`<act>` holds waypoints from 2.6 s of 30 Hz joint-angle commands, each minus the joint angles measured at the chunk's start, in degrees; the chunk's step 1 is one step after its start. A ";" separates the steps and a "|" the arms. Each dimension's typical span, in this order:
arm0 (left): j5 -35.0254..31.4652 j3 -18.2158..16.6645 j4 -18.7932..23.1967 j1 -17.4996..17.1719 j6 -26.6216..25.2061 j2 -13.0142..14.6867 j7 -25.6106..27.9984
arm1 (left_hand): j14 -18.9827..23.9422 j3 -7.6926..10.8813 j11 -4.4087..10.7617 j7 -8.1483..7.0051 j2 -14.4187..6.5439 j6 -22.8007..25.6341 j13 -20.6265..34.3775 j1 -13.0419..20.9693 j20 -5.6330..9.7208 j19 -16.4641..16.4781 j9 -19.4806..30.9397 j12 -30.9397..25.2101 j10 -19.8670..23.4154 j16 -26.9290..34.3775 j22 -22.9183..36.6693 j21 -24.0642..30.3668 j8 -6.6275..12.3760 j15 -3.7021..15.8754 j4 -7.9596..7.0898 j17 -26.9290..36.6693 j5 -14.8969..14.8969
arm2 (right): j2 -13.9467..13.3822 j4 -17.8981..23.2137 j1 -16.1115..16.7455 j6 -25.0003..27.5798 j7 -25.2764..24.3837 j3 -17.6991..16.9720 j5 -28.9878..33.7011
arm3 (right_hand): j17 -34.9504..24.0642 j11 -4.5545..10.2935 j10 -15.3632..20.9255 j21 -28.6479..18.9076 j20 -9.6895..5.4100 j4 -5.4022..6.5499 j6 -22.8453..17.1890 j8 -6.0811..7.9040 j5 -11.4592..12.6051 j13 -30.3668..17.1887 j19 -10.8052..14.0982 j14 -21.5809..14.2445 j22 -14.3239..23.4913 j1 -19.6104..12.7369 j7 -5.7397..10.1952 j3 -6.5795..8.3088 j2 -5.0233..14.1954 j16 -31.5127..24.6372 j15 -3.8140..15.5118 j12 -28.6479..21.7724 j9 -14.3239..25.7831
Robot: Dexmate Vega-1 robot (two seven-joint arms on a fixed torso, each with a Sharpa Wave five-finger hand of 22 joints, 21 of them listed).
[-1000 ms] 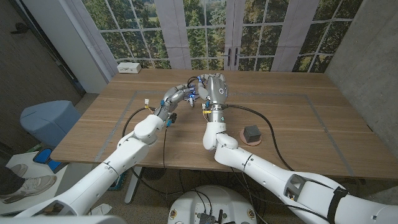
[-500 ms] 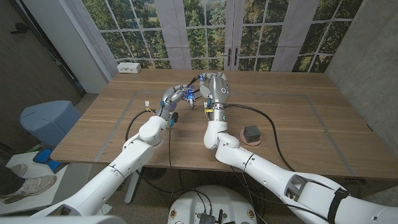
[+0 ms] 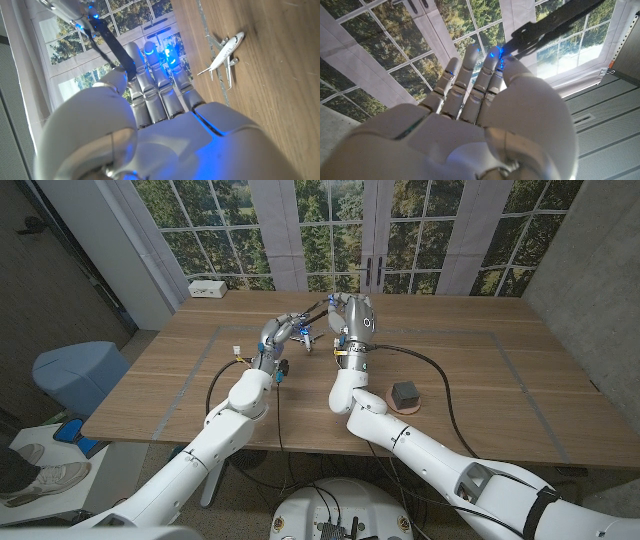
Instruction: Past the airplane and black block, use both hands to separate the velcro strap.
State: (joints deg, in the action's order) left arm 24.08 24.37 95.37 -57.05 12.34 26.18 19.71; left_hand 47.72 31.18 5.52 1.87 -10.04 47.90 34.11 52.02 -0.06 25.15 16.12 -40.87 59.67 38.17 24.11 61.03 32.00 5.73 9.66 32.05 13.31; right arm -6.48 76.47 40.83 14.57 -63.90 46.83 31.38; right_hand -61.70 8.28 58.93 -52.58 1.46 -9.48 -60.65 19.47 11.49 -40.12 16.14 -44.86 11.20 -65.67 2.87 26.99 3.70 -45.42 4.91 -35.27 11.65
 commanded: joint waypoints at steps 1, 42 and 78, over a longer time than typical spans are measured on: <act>-1.42 -0.14 -1.27 -0.37 3.18 -1.63 1.28 | -0.04 -0.22 0.67 0.13 -0.43 -0.43 1.51 0.58 0.11 -0.74 8.89 -1.07 0.22 0.35 0.62 1.20 6.11 3.94 -0.05 1.01 0.51 | 3.10 -1.74 1.65 -2.77 -0.10 -6.02 1.22 | -0.46 -0.17 -0.43 -0.46 0.61 0.20 0.22 -0.41 0.37 -0.21 0.19 -0.75 0.18 0.65 0.02 0.54 0.36 -0.51 6.97 0.03 0.17; -6.75 0.39 -6.71 1.04 12.05 -0.70 -3.08 | -34.00 -5.57 -6.18 -4.34 14.19 -40.13 -14.04 -23.53 -3.69 -28.61 -5.02 28.51 -47.93 -25.91 -12.94 -3.88 -20.00 -3.70 -0.56 -15.63 -2.85 | 3.61 -3.68 1.04 -1.98 -0.10 -7.99 1.59 | -2.52 0.04 -0.38 -1.72 0.47 -0.07 -0.46 -0.77 1.30 -1.16 -0.10 -1.12 0.13 1.63 0.13 2.19 -0.07 0.29 7.06 0.32 0.47; -1.17 -2.59 -15.18 1.83 26.74 -2.57 -11.20 | -48.64 -6.96 -2.43 -6.35 3.09 -41.48 -23.07 -35.81 0.60 -34.47 -6.22 30.03 -58.27 -27.19 -14.30 -13.16 -21.63 -2.97 -7.57 -21.08 -2.57 | -5.34 10.78 -0.62 28.08 15.69 0.75 -4.41 | -3.04 0.41 -1.80 -3.38 -0.76 0.22 0.47 -1.56 1.37 -1.93 1.71 0.15 -0.28 3.12 1.23 4.31 -0.06 3.43 7.18 1.32 0.68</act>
State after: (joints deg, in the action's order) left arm 20.29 22.80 82.19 -55.30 35.22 24.65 11.08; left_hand -0.52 23.97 2.75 -5.39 -5.73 6.27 11.19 17.04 0.02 -9.08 9.86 -10.42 1.80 10.42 9.86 48.22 10.37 1.95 2.98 10.91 10.36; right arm -9.61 82.22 41.04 31.13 -55.40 45.33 28.23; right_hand -64.62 8.80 57.38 -55.53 0.82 -9.31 -60.06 18.13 12.72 -41.83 17.61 -45.16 10.92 -63.17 3.92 30.80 3.49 -42.35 5.05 -34.10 12.15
